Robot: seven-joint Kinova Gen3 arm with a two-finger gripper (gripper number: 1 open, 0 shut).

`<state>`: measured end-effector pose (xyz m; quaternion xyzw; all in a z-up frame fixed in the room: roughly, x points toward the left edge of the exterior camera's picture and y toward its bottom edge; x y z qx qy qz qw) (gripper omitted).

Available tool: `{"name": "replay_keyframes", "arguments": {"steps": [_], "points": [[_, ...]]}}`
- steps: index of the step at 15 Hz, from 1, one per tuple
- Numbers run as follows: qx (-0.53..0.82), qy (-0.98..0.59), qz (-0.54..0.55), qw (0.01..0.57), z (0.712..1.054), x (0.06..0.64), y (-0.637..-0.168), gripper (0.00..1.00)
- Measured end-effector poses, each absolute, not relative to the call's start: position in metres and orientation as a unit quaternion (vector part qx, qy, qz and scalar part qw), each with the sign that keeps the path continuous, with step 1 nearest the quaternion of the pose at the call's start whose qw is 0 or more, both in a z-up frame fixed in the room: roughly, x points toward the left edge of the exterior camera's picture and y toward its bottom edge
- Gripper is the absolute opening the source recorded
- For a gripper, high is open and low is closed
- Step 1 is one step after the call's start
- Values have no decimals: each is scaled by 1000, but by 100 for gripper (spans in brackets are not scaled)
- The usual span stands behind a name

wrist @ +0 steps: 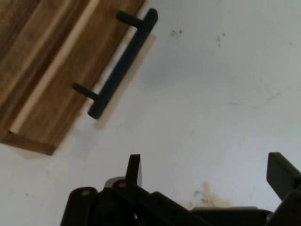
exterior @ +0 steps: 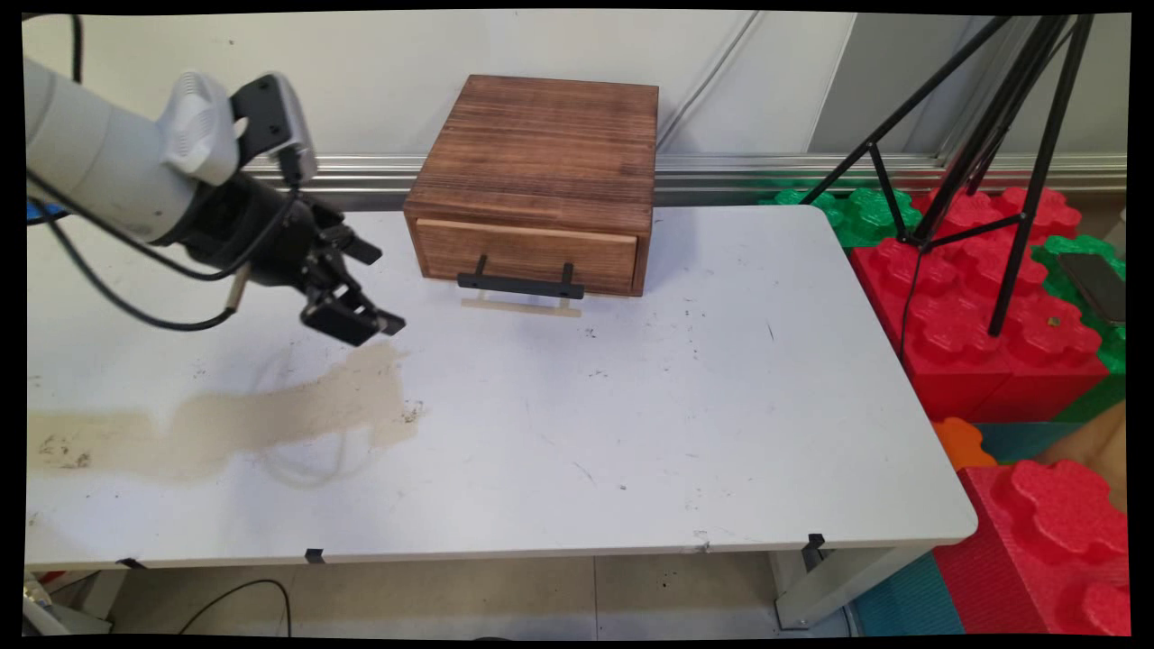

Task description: Open the drawer

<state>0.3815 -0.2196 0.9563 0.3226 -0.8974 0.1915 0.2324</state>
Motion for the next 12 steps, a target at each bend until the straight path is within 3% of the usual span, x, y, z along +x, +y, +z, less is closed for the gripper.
{"name": "replay_keyframes", "arguments": {"steps": [12], "points": [[322, -895, 230, 205, 935, 325, -297, 100]]}}
